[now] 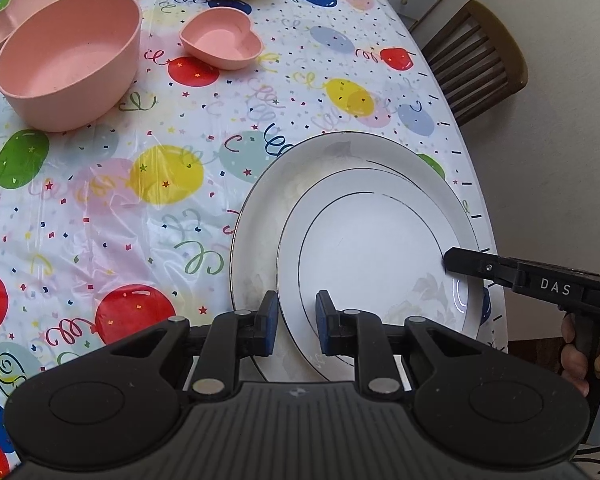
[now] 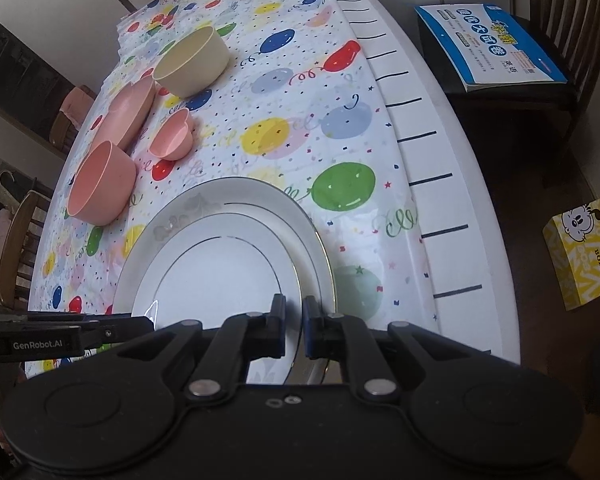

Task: Organize plates and bowls
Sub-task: 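Open both grippers and lift them away from the stacked plates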

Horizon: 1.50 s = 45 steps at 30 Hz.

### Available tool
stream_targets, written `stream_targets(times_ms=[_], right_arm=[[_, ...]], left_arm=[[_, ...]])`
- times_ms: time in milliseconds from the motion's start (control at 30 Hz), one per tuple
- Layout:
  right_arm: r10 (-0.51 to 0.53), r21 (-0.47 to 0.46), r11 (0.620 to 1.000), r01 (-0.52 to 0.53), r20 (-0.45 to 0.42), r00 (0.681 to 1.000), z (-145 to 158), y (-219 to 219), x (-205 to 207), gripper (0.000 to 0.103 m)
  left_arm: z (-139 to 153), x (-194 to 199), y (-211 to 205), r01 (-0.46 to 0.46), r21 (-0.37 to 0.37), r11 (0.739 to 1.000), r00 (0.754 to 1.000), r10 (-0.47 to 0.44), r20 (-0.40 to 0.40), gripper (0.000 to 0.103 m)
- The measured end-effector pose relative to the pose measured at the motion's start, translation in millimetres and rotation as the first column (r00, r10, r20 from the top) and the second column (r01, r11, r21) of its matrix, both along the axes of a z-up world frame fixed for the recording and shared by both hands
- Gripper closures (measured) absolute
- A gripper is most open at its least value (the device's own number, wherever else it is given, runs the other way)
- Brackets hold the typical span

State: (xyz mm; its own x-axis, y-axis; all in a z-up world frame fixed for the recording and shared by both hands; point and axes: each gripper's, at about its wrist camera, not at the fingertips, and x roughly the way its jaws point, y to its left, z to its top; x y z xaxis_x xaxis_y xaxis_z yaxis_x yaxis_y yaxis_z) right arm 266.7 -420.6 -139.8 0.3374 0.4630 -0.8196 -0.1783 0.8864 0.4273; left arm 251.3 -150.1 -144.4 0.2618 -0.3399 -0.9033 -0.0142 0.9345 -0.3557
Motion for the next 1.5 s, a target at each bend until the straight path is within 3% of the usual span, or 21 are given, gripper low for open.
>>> stream_targets(times_ms=[500,800,1167,1433,1500], right_arm=[[0.027,-0.007,1.000,-0.027,-0.014,1.000,1,0,5,0.097],[0.072,-0.049,0.996,-0.072,-0.013,0.997,2,9,5,0.095],[0.139,-0.105,0.986,-0.133,0.053,0.989,24,21,1,0.077],[0.232,-0.101,0.971,-0.217,0.175,0.957,65,43,1,0.061],[0.254,-0.103,0.966,-0.237,0.206,0.945,75,51,3,0.053]], left_arm=[[5,1,5,-0.018,0.004,1.000,1.000,0.018,-0.025,0.084],[13,-5,10,-0.035,0.012,0.999,0.999,0.035,0.011,0.084],[45,-19,12,-0.062,0.042,0.997,0.990,0.056,0.133,0.084],[84,-29,25,-0.143,0.073,0.987,0.961,0.121,0.250,0.083],[93,-31,30,-0.165,0.081,0.983,0.950,0.136,0.281,0.083]])
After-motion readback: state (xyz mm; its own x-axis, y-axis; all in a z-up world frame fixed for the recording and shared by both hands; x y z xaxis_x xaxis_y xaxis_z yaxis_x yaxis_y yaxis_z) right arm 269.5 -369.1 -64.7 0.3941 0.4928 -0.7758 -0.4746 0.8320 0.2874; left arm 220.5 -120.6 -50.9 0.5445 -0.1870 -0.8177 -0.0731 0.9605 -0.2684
